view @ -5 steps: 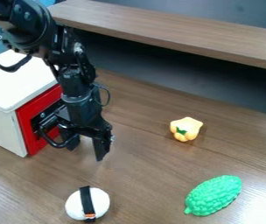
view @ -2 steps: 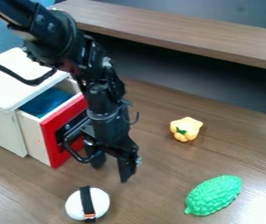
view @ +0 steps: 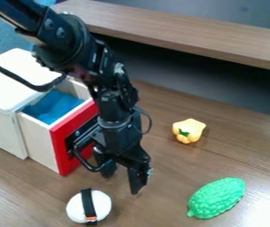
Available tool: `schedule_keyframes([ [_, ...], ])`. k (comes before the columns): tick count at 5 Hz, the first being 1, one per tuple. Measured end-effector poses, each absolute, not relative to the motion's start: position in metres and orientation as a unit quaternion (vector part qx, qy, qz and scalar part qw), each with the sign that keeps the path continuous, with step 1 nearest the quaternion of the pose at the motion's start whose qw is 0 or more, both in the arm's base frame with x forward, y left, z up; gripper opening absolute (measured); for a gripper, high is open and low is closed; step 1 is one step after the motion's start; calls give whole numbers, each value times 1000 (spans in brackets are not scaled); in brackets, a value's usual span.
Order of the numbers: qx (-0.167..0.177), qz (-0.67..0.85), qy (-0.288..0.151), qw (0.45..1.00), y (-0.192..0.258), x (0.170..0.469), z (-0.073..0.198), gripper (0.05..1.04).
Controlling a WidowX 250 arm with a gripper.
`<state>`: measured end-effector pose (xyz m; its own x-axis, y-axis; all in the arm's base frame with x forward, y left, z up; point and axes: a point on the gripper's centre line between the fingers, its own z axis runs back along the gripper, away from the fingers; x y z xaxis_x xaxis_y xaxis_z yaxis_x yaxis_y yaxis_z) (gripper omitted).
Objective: Open the drawer
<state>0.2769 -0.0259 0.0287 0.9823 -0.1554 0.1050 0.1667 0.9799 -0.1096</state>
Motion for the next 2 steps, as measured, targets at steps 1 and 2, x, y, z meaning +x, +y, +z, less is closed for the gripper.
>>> schedule_keyframes([
  [1,-68,-99,-50,992,-42,273,32,999],
  [2,-73,-116,-48,989,-57,270,33,999],
])
